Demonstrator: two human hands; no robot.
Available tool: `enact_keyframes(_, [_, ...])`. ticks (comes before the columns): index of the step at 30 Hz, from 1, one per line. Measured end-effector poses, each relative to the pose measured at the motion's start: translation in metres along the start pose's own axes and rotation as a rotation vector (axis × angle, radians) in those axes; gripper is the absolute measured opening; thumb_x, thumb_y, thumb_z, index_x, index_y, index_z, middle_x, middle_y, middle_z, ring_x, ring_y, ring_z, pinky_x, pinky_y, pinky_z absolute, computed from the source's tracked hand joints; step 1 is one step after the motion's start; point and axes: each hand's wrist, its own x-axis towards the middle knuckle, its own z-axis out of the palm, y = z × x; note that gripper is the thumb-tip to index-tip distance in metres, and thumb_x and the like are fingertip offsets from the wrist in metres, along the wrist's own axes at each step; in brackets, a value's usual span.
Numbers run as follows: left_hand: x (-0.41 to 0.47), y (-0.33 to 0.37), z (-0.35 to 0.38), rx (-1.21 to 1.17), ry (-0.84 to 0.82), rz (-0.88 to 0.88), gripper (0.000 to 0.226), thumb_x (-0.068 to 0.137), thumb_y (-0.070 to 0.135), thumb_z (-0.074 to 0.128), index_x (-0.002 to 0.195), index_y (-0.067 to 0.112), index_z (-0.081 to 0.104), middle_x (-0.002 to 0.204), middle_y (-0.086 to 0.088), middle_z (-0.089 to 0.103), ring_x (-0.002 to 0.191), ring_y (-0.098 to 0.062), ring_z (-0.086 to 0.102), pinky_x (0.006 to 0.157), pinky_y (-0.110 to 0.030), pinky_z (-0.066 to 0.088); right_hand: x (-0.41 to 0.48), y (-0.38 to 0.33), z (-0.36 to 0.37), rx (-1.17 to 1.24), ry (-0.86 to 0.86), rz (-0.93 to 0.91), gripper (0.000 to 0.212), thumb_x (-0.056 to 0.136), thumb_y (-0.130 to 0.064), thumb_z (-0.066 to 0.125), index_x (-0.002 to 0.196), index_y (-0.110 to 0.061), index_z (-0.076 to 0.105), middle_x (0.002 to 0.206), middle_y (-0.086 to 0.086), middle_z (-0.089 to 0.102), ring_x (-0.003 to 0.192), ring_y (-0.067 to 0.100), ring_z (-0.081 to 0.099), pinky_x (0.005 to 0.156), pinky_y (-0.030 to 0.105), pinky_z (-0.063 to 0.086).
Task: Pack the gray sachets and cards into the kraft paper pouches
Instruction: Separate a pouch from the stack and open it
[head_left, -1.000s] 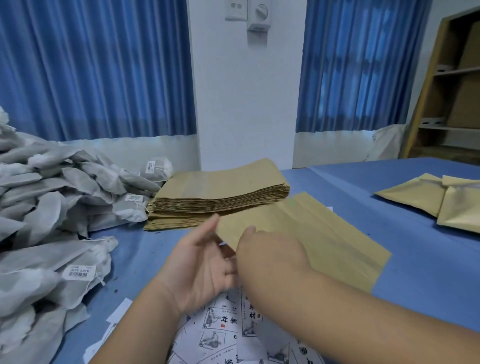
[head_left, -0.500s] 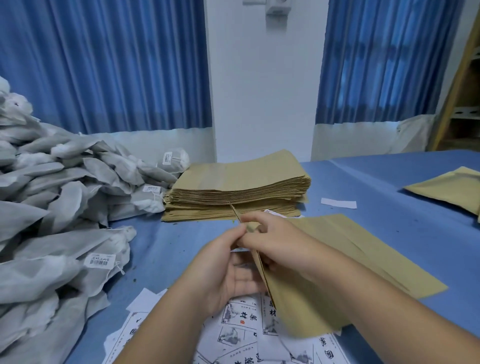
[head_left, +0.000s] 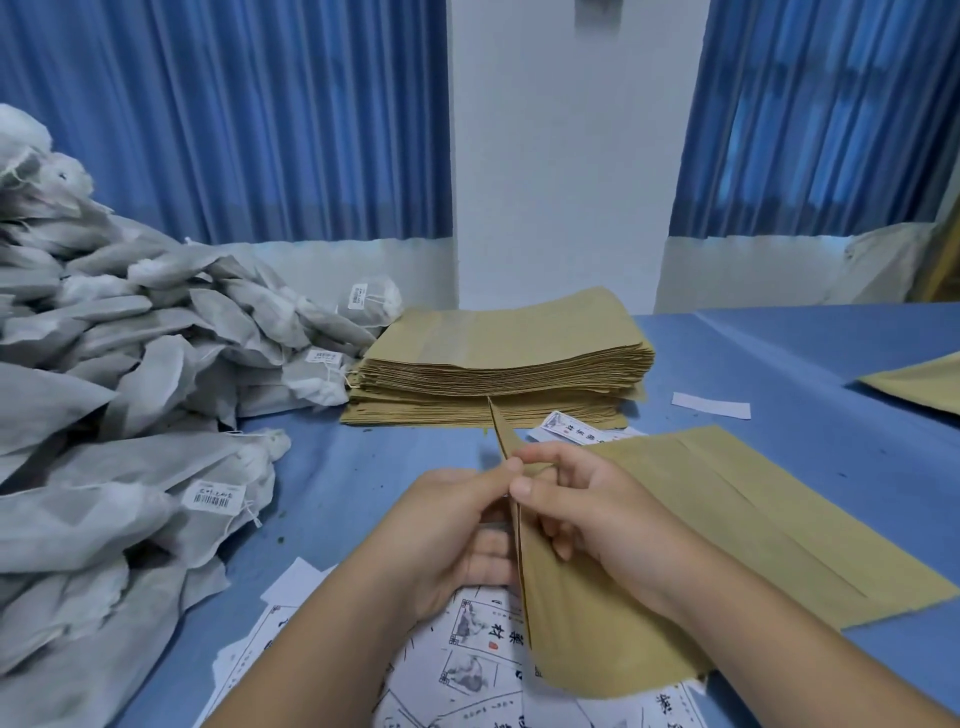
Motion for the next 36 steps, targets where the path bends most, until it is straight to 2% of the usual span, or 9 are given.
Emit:
enact_keyframes(6, [-0.003,0.002,-0.001,-0.026,-0.026,0.000,0.037,0.099,0.026,0.050,0.090,-0.001,0.074,0.093,-0.027,0.070,0.072,-0.034,0.072,0.063,-0.040,0.061,0.000,-0.002,-0.002,-0.006,-0.012,0.020,0.011,0.076,-0.024,0.074,0.077,-0.019,0.065,0.058,-0.006,0.053,0.052,0.009,0.049,0.046,0.023,0.040])
enact_keyframes(10, [-0.004,0.001,0.000,0.016,-0.002,-0.009,0.028,0.096,0.004,0.045,0.093,-0.002,0.072,0.094,-0.028,0.071,0.079,-0.036,0.072,0.067,-0.042,0.061,-0.001,-0.002,-0.001,-0.272,0.095,0.009,0.022,0.084,-0.012,0.058,0.061,-0.014,0.060,0.053,-0.003,0.052,0.050,0.012,0.050,0.045,0.024,0.041])
enact_keyframes(13, [-0.003,0.000,0.003,0.029,0.006,0.019,0.028,0.094,0.001,0.046,0.098,0.003,0.074,0.094,-0.025,0.072,0.084,-0.035,0.072,0.068,-0.040,0.060,-0.002,-0.004,-0.001,-0.377,0.186,-0.083,0.021,0.083,-0.011,0.054,0.062,-0.008,0.055,0.052,-0.001,0.048,0.052,0.014,0.045,0.050,0.027,0.037])
enact_keyframes(15, [-0.003,0.000,0.007,0.030,0.002,0.055,0.021,0.095,0.019,0.057,0.100,0.004,0.072,0.094,-0.021,0.073,0.083,-0.033,0.072,0.070,-0.042,0.060,-0.004,-0.007,0.000,-0.388,0.188,-0.148,0.022,0.084,-0.015,0.054,0.064,-0.005,0.052,0.054,0.000,0.045,0.054,0.014,0.041,0.055,0.029,0.035])
enact_keyframes(18, [-0.005,-0.001,0.011,0.015,-0.027,0.066,0.041,0.082,0.041,0.070,0.098,0.004,0.072,0.093,-0.019,0.073,0.082,-0.033,0.073,0.067,-0.040,0.060,-0.007,-0.012,0.003,-0.368,0.125,-0.189,0.033,0.077,-0.029,0.051,0.074,0.004,0.054,0.060,0.004,0.043,0.058,0.014,0.039,0.058,0.030,0.033])
enact_keyframes(20, [-0.008,-0.001,0.011,-0.023,-0.051,0.073,0.042,0.074,0.037,0.074,0.097,0.002,0.072,0.092,-0.021,0.072,0.079,-0.031,0.072,0.062,-0.034,0.058,-0.009,-0.017,0.001,-0.293,0.080,-0.148,0.024,0.082,-0.023,0.054,0.067,-0.005,0.056,0.058,0.003,0.045,0.055,0.014,0.042,0.055,0.028,0.034])
enact_keyframes(23, [-0.009,-0.002,0.009,-0.074,-0.075,0.071,0.037,0.076,0.022,0.073,0.103,-0.003,0.069,0.099,-0.026,0.071,0.084,-0.032,0.072,0.064,-0.032,0.058,-0.010,-0.022,-0.007,-0.202,0.034,-0.085,0.032,0.088,-0.009,0.052,0.058,-0.021,0.056,0.053,-0.001,0.048,0.048,0.011,0.045,0.047,0.024,0.036])
enact_keyframes(31, [-0.010,-0.002,0.009,-0.130,-0.079,0.041,0.018,0.082,0.002,0.063,0.095,0.001,0.075,0.101,-0.025,0.071,0.088,-0.032,0.072,0.066,-0.035,0.059,-0.012,-0.023,-0.006,-0.146,0.026,-0.055,0.034,0.090,-0.007,0.048,0.059,-0.019,0.047,0.057,0.001,0.043,0.050,0.011,0.041,0.049,0.023,0.032])
enact_keyframes(36, [-0.009,0.000,0.010,-0.148,-0.043,0.046,0.021,0.090,-0.007,0.054,0.102,-0.003,0.072,0.103,-0.026,0.070,0.090,-0.034,0.071,0.066,-0.036,0.060,-0.012,-0.022,-0.001,-0.022,0.047,-0.046,0.010,0.071,-0.023,0.051,0.065,-0.015,0.048,0.057,-0.001,0.041,0.056,0.014,0.038,0.056,0.032,0.029])
